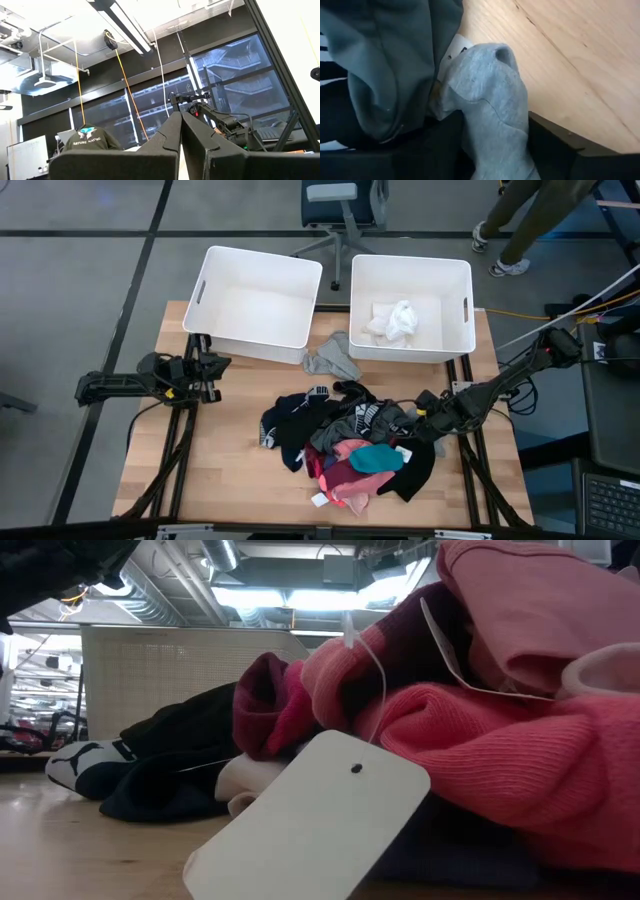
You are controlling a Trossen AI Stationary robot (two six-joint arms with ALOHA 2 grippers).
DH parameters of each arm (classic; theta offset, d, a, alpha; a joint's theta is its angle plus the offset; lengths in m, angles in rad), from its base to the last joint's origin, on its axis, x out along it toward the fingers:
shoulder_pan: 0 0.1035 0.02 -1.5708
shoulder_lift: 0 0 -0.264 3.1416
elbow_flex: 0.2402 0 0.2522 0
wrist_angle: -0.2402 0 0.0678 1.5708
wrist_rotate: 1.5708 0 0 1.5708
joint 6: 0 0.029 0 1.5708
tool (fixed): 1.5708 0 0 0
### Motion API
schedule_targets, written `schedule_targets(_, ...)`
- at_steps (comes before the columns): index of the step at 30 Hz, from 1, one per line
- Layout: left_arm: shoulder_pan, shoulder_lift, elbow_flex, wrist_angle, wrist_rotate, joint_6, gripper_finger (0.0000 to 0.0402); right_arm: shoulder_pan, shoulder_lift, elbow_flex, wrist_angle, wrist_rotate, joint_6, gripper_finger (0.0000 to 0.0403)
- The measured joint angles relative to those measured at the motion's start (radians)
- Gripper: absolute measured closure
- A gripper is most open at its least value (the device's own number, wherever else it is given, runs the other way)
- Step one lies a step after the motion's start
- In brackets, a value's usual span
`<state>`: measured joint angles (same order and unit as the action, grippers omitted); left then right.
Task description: Sort clothes
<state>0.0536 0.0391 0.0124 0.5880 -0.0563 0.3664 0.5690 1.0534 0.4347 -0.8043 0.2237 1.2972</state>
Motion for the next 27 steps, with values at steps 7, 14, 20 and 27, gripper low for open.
schedule_targets(7, 0.000, 0.000, 0.000, 0.000, 0.000, 0.000, 0.0398, 0.000, 0.000, 0.000, -0.003, 0.001, -0.043, 0.0281)
schedule_targets(14, 0.000, 0.000, 0.000, 0.000, 0.000, 0.000, 0.0398, 0.000, 0.000, 0.002, -0.007, 0.000, -0.127, 0.0361)
schedule_targets(20, 0.000, 0.000, 0.000, 0.000, 0.000, 0.008, 0.0398, 0.000, 0.001, 0.071, -0.070, 0.032, -0.156, 0.0388)
schedule_targets(27, 0.000, 0.000, 0.000, 0.000, 0.000, 0.007, 0.0398, 0.000, 0.001, 0.267, -0.290, 0.111, -0.198, 0.0370)
